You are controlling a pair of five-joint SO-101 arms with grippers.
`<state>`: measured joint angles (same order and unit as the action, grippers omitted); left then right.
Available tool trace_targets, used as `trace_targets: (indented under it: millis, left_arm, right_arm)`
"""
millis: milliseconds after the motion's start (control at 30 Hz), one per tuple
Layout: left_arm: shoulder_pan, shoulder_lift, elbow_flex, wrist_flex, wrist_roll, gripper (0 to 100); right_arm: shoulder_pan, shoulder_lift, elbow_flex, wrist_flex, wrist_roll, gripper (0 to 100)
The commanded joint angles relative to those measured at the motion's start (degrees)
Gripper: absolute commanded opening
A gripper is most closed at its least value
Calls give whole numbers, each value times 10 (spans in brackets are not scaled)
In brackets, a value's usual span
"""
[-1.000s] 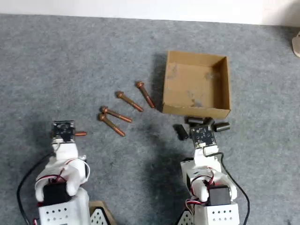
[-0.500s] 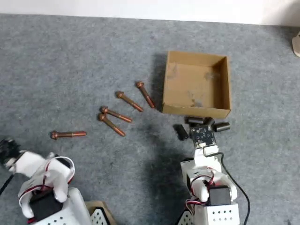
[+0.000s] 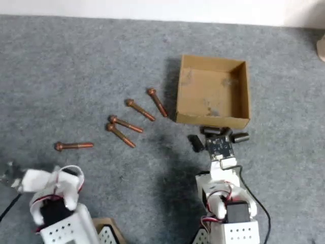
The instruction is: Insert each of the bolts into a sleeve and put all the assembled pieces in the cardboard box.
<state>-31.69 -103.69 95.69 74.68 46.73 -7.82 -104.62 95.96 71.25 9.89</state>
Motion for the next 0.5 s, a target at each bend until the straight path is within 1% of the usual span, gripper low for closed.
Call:
trace_targets:
  millis: [0, 100, 167, 367, 467]
  left_arm:
    - [38, -7, 15, 11, 5, 7]
    - [53, -9, 15, 58, 6, 6]
    - [58, -9, 13, 62, 9, 6]
    - [-41, -8, -28, 79, 91, 6]
    - [-59, -8, -47, 83, 147, 6]
  right_arm:
    - [-1, -7, 80, 2, -3, 4]
    - [-2, -7, 80, -7, -5, 4]
    - [-2, -7, 80, -21, -5, 4]
    - [-2, -7, 80, -22, -5, 4]
    - [-3, -7, 80, -22, -5, 4]
